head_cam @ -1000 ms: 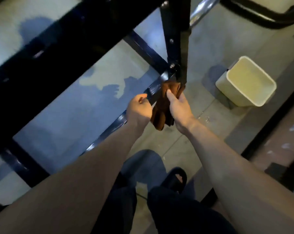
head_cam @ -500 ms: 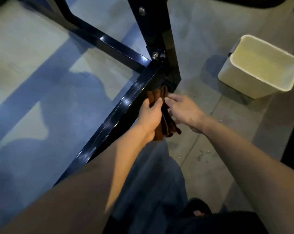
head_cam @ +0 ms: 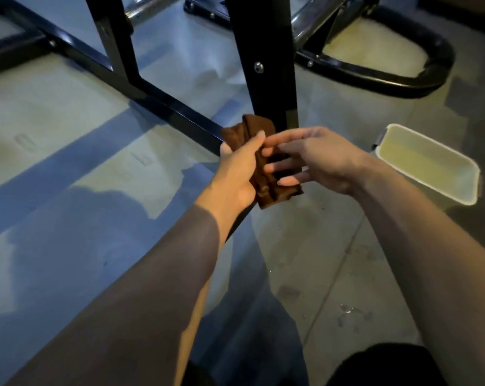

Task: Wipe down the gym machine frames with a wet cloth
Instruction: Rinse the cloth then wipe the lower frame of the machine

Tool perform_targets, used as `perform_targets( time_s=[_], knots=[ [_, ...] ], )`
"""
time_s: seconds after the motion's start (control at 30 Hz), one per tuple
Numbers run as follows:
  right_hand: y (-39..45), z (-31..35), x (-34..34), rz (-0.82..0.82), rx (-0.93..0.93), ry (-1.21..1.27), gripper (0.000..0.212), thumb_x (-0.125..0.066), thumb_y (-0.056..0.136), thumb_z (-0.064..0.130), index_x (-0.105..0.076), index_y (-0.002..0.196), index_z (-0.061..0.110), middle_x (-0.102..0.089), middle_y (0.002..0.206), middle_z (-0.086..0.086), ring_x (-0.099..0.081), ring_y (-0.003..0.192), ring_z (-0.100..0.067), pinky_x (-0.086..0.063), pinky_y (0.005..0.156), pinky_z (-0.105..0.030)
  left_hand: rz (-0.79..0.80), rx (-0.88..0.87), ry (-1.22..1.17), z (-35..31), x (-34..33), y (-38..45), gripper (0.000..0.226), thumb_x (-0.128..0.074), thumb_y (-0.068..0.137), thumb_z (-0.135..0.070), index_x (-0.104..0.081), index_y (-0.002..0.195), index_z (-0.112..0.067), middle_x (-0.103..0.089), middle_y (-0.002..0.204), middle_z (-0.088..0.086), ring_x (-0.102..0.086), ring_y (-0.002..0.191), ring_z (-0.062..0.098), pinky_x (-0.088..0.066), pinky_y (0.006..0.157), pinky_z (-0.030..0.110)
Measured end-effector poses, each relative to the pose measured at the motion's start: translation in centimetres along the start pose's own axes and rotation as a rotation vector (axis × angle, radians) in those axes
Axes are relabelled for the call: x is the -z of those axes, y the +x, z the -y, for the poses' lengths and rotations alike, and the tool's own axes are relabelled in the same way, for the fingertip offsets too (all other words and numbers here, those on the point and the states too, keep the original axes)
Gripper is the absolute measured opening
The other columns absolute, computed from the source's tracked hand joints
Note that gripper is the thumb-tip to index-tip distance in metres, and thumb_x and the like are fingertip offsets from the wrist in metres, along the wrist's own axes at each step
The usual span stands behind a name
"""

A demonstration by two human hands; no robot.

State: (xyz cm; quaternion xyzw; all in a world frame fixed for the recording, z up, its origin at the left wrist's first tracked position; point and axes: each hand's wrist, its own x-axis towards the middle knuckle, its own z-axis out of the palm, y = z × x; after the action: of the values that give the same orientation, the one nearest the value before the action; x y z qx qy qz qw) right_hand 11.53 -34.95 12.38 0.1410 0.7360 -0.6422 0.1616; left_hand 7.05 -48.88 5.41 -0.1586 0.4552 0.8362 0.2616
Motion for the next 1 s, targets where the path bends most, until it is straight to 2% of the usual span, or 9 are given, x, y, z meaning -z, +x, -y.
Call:
perform_targets(
  time_s=[0.1,0.17,0.27,0.5,0.6,0.77,0.83,0.9,1.0],
  knots=[
    [0.1,-0.2,-0.9,-0.329,0.059,-0.039,0.023,-0.051,0.106,0.015,-0.067,0.121,0.018,-0.075,0.101,-0.007,-0.067,0.065,-0.015,-0.054,0.055,-0.023,0.001,0.034,0.0,-0.8,1.3,-0.9,0.03,-0.057,0.103,-0.021,-0.05,0.13,-0.033,-0.071,0.121,0.012,-0.073,0.104,0.034,-0.059,0.085,0.058],
    [0.8,-0.4,-1.5,-0.442,0.094,-0.132,0.022,-0.054,0.106,0.035,-0.069,0.115,0.021,-0.071,0.099,0.0,-0.067,0.078,-0.015,-0.055,0.066,-0.026,0.048,0.037,0.016,-1.4,1.9,-0.8,0.038,-0.056,0.103,-0.024,-0.05,0.141,-0.028,-0.071,0.124,0.012,-0.073,0.106,0.034,-0.058,0.089,0.057],
    [1.2,-0.5,-2.9,-0.269,0.0,-0.1,0.042,-0.055,0.101,0.058,-0.075,0.106,0.022,-0.076,0.105,0.003,-0.072,0.097,-0.016,-0.056,0.087,-0.034,0.109,0.012,0.05,-2.5,2.5,-0.8,0.043,-0.056,0.101,-0.026,-0.052,0.144,-0.021,-0.071,0.126,0.014,-0.071,0.11,0.037,-0.056,0.093,0.057],
    [1.2,-0.6,-5.4,-0.227,0.185,-0.244,0.026,-0.061,0.103,0.043,-0.072,0.106,0.02,-0.077,0.097,0.002,-0.074,0.093,-0.017,-0.061,0.087,-0.037,0.008,-0.065,0.115,-3.5,2.5,-2.4,0.057,-0.081,0.085,-0.035,-0.054,0.135,-0.029,-0.074,0.118,0.011,-0.074,0.104,0.033,-0.058,0.091,0.056],
    [1.8,-0.3,-6.1,-0.228,0.244,-0.234,0.021,-0.064,0.102,0.037,-0.066,0.117,0.023,-0.073,0.106,0.005,-0.071,0.099,-0.014,-0.059,0.089,-0.035,-0.062,-0.111,0.126,-3.8,2.9,-2.6,0.042,-0.075,0.093,-0.033,-0.056,0.13,-0.027,-0.075,0.112,0.01,-0.074,0.099,0.03,-0.06,0.088,0.052],
    [2.5,-0.1,-8.0,-0.398,0.379,-0.273,0.041,-0.069,0.099,0.033,-0.053,0.137,0.026,-0.055,0.126,0.005,-0.059,0.107,-0.011,-0.051,0.089,-0.026,-0.156,-0.149,0.087,-4.6,3.6,-3.4,0.027,-0.066,0.099,-0.034,-0.065,0.124,-0.022,-0.076,0.11,0.008,-0.073,0.1,0.025,-0.061,0.085,0.045],
    [2.4,-0.2,-8.8,-0.331,0.458,-0.232,0.03,-0.066,0.101,0.038,-0.063,0.129,0.028,-0.061,0.12,0.01,-0.065,0.101,-0.007,-0.056,0.093,-0.031,-0.116,-0.155,0.074,-4.6,3.7,-3.7,0.028,-0.062,0.101,-0.039,-0.066,0.124,-0.022,-0.076,0.112,0.008,-0.072,0.104,0.026,-0.059,0.089,0.049],
    [2.5,-0.4,-9.5,-0.227,0.455,-0.179,0.024,-0.063,0.101,0.048,-0.071,0.117,0.032,-0.073,0.104,0.011,-0.071,0.094,-0.005,-0.06,0.09,-0.036,-0.073,-0.144,0.045,-4.8,3.9,-3.9,0.032,-0.056,0.104,-0.041,-0.067,0.125,-0.019,-0.077,0.11,0.011,-0.074,0.103,0.029,-0.063,0.08,0.048],
    [3.4,-1.1,-9.6,-0.245,0.411,-0.157,0.024,-0.063,0.1,0.047,-0.071,0.12,0.035,-0.074,0.107,0.007,-0.073,0.095,-0.008,-0.061,0.09,-0.039,-0.07,-0.104,0.01,-5.0,4.4,-3.9,0.035,-0.053,0.106,-0.038,-0.064,0.131,-0.016,-0.075,0.114,0.014,-0.073,0.104,0.031,-0.064,0.069,0.044]
  ],
)
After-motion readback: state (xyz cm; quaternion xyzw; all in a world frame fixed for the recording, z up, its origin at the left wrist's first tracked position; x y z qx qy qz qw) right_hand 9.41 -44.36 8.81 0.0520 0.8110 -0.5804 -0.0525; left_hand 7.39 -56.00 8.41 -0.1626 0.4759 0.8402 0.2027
